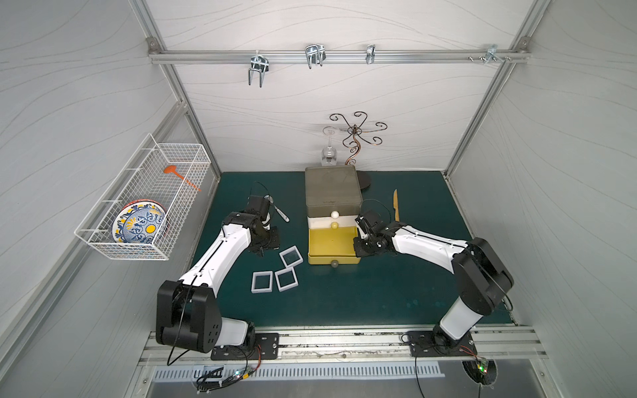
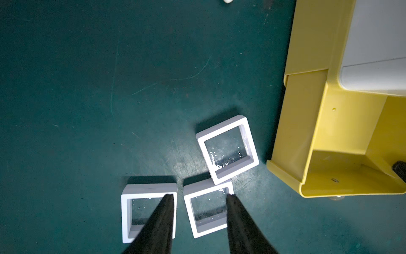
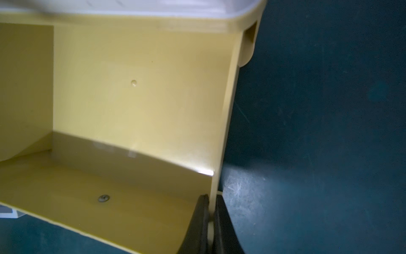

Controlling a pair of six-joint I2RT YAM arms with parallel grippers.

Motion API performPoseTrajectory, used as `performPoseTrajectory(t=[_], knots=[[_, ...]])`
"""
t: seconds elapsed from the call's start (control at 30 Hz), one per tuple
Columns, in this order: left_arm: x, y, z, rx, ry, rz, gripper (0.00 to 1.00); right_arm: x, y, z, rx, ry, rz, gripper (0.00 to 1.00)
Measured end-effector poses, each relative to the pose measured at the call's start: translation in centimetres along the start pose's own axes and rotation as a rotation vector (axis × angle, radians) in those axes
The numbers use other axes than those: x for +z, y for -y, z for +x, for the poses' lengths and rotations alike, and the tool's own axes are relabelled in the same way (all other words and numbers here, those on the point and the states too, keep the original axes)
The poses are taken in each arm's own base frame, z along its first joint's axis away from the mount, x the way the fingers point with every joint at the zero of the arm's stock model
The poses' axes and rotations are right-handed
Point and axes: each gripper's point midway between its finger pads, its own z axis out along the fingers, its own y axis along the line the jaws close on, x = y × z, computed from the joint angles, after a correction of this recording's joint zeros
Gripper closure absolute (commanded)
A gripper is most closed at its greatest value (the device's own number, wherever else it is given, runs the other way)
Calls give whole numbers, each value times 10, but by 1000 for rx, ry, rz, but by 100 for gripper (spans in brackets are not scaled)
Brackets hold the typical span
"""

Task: Place the brooch boxes into the drawer by color
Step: Adjust the drawer in the storage box, then pick up the brooch box from the center of the board.

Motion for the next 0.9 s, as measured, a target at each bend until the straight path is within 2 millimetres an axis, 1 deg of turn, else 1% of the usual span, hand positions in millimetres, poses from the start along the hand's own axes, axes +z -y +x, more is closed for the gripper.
performPoseTrajectory(t=[0.1, 0.23, 0.27, 0.3, 0.33, 0.4, 0.43, 0.5, 0.77, 0.9], knots=[[1, -1, 0, -2, -2, -1, 57, 0, 1, 0, -9, 0, 7, 95], [3, -1, 1, -4, -11, -3, 56, -1, 2, 0, -19, 2, 10, 90], [4, -1, 1, -4, -14, -3, 56, -2, 2, 0, -21, 4, 12, 84], [5, -1, 1, -5, -19, -3, 56, -2, 1, 0, -25, 4, 8, 67], [6, -1, 2, -5, -24, -2, 56, -3, 0, 0, -39, 4, 1, 57], [10, 0, 3, -8, -42, 1, 56, -7, -5, 0, -55, 9, -14, 49], [12, 0, 4, -9, -51, 3, 56, -10, -8, 0, -61, 17, -21, 47], [18, 0, 7, -16, -80, 2, 55, -19, -11, -2, -69, 39, -34, 43], [43, 4, 12, -62, -187, 7, 56, -69, -20, -24, -99, 181, -77, 40], [53, 4, 16, -87, -229, 4, 57, -84, -18, -29, -104, 216, -86, 40]])
